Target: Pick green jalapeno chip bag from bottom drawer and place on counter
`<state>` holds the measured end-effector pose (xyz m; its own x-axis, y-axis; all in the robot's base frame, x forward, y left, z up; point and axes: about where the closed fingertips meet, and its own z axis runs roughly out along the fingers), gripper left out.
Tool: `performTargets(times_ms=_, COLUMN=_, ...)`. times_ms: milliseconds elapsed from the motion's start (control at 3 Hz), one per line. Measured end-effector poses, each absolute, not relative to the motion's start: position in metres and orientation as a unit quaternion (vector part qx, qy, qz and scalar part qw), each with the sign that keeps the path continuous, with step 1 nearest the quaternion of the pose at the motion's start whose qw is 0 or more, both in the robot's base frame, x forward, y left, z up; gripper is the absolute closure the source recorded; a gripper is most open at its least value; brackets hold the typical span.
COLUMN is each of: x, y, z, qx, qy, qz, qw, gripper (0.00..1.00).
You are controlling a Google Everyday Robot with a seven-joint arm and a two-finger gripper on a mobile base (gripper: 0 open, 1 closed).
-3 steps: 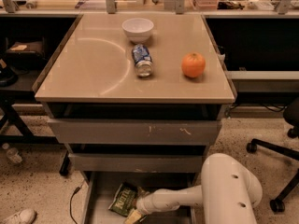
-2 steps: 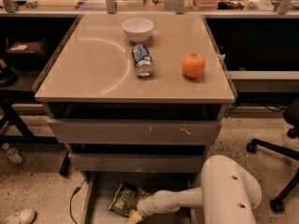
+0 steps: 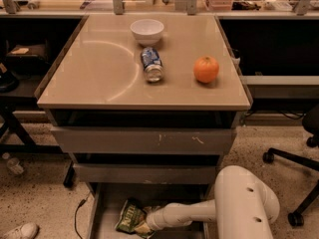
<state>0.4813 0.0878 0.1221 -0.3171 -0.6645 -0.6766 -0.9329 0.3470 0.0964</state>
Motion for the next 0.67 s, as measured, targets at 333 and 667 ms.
performTargets(times_ms=333, x=0.4813, y=0.0878, z=0.1220, qx=-0.516, qy=0.774, qz=0.245, qw=0.274, gripper=0.64)
performTargets(times_ms=667, x=0.4813, y=0.0878, z=0.1220, qx=-0.516, qy=0.774, qz=0.245, qw=0.274, gripper=0.87)
